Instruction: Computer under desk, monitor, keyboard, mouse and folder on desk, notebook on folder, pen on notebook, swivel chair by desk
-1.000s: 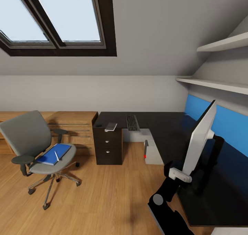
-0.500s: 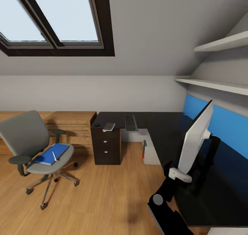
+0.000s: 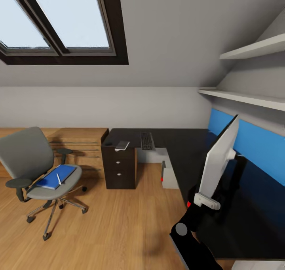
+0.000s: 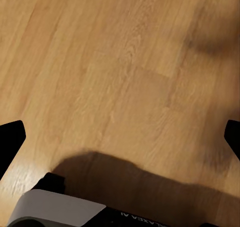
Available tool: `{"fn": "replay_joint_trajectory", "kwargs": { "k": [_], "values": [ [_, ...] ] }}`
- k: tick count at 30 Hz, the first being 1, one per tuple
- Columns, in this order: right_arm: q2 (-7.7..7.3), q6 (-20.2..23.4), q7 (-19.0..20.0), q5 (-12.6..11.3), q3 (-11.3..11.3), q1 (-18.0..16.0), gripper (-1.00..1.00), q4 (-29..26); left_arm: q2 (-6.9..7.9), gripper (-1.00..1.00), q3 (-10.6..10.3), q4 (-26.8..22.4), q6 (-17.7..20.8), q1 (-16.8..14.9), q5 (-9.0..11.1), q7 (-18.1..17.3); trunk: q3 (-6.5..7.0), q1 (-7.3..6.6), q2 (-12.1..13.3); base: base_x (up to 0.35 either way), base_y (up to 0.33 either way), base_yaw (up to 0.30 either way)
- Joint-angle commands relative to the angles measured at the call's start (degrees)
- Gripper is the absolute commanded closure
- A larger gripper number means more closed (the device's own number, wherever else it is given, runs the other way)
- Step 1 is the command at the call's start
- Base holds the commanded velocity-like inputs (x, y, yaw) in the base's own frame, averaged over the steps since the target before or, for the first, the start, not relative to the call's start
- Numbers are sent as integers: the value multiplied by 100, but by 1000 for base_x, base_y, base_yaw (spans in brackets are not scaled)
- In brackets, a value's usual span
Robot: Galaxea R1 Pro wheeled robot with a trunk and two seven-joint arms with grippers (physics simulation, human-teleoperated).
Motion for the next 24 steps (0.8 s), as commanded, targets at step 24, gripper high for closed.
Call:
{"fn": "replay_joint_trajectory", "kwargs": {
  "k": [24],
  "values": [
    [0, -43, -19, 2, 11, -5, -100, 7, 4, -100, -10, -9, 21, -5, 25, 42, -7, -1, -5, -114, -20, 0]
  ]
}}
